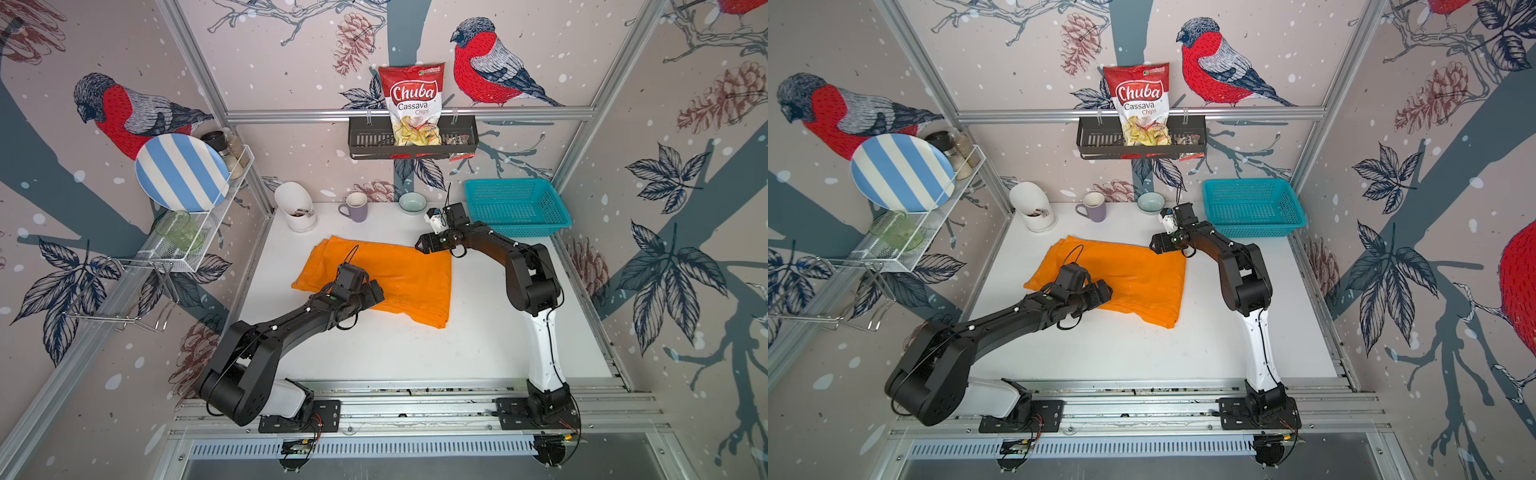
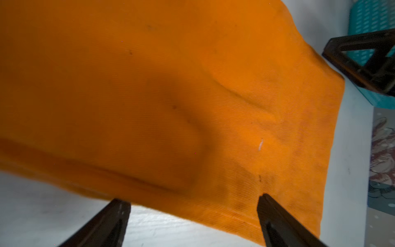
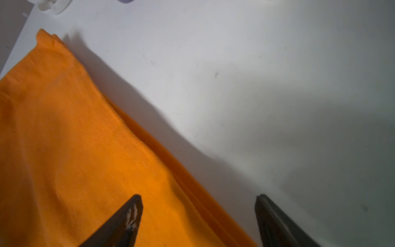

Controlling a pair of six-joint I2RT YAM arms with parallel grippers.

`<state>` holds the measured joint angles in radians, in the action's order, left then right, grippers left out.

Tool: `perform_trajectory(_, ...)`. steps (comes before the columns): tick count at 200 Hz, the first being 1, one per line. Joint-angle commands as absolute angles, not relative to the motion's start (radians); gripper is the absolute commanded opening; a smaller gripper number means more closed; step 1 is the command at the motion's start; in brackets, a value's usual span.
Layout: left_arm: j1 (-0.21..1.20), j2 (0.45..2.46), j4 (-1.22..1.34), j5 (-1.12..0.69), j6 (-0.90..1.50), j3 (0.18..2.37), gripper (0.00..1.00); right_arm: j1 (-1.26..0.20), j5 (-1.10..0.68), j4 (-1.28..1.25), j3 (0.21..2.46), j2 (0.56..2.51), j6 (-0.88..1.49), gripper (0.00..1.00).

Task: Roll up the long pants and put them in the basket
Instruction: Fold the long pant at the center of the board, then adjust the long pant at the center of the board.

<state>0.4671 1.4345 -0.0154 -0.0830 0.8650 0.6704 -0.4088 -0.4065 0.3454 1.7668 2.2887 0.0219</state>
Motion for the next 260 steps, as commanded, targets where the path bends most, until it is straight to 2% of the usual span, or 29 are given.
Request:
perform_trajectory(1, 0.444, 1.468, 0.145, -0.138, 0.920, 0.657, 0.95, -0.411, -0.435, 0.364, 1.741, 2.279, 0.008, 0.83)
perform_trajectory(82, 0.379, 1.629, 0.172, -0.154, 0.886, 0.755, 0.95, -0.360, -0.459, 0.234, 1.282, 1.968, 0.099, 0.83)
perform_trajectory(123, 0.361, 1.782, 0.112, -0.202, 0.790, 0.941, 0.95, -0.355, -0.467, 0.195, 1.055, 1.808, 0.216, 0.83)
perform_trajectory(149, 0.361, 1.839, 0.101, -0.208, 0.781, 0.984, 0.95, -0.369, -0.484, 0.124, 0.922, 1.719, 0.305, 0.83)
perform_trajectory(184, 0.362, 1.880, 0.063, -0.226, 0.710, 0.992, 0.95, -0.415, -0.468, 0.097, 0.808, 1.627, 0.403, 0.83)
perform_trajectory(228, 0.361, 1.947, -0.026, -0.220, 0.602, 1.119, 0.95, -0.453, -0.449, 0.078, 0.692, 1.464, 0.477, 0.84)
perform_trajectory(260, 0.360, 1.928, -0.108, -0.192, 0.535, 1.168, 0.95, -0.455, -0.319, 0.205, 0.722, 1.376, 0.443, 0.85)
